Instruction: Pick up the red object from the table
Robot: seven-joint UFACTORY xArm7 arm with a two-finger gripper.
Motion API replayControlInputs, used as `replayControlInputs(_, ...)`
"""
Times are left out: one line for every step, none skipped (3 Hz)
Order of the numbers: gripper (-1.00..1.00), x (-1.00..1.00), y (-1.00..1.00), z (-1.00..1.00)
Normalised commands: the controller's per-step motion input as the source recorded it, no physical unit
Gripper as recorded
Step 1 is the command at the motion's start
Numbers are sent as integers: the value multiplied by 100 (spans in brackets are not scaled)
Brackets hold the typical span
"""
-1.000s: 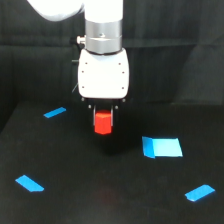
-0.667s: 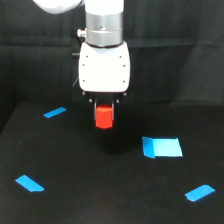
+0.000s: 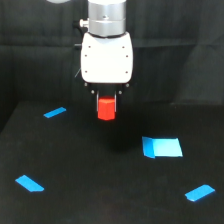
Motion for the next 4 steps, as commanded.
replayControlInputs(-100, 17, -2, 47)
replayControlInputs(-98, 17, 2, 16)
replayControlInputs(-96, 3, -2, 14)
replayControlInputs(-100, 6, -5, 9)
